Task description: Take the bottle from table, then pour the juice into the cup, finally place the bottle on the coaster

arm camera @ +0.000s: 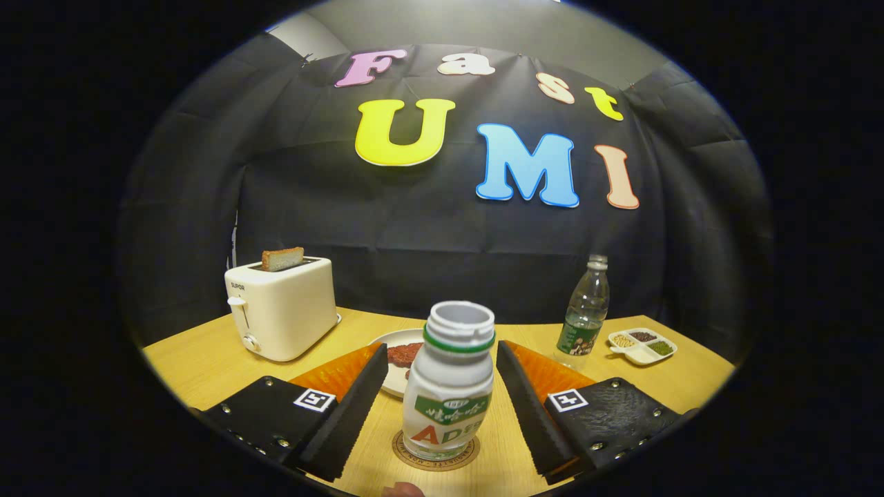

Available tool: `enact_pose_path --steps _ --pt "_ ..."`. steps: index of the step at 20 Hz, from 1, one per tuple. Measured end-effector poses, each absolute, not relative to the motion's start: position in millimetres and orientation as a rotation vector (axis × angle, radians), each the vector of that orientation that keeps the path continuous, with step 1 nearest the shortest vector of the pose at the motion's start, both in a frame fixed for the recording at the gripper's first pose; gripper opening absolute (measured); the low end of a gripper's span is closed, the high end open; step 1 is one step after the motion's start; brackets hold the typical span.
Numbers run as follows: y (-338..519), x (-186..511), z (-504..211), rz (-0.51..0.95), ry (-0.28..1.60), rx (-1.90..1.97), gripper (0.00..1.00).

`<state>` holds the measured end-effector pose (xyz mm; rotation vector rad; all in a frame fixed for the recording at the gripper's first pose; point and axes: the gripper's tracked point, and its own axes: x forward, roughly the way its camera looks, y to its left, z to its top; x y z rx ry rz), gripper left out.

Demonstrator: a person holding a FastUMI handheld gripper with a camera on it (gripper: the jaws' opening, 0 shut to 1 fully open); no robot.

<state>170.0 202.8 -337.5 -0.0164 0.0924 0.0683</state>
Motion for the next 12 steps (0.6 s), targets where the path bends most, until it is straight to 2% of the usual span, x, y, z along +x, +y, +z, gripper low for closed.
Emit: enact_pose_path --steps 12 --pt "159.3 83.4 -134.7 0.145 -0.065 -0.004 0.96"
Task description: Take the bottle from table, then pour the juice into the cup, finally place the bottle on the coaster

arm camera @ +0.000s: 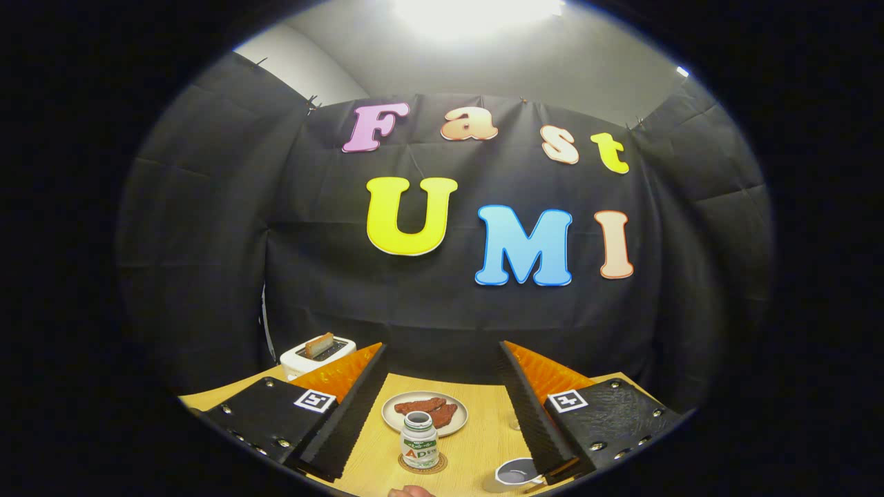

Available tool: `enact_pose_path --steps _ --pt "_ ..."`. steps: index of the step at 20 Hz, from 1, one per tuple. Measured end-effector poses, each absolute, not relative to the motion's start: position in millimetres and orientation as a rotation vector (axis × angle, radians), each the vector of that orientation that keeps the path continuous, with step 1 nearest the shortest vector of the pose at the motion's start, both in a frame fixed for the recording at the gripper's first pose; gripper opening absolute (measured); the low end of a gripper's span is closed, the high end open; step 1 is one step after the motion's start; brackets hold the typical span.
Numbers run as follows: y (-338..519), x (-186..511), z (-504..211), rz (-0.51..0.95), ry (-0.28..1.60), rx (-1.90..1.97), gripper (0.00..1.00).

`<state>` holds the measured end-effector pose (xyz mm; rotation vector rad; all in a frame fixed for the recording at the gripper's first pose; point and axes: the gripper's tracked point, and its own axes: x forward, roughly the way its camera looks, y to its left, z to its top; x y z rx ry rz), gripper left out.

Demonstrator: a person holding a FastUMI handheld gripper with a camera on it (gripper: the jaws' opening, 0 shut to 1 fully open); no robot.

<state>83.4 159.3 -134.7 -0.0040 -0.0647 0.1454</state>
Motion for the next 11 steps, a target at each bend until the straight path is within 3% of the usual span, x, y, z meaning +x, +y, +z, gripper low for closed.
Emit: enact_pose_path --steps 5,11 --pt "178.4 56.5 -111.7 0.201 -0.057 -0.038 0.96" --pt "151.2 40.7 -78.3 0.121 -0.047 0.029 0.96"
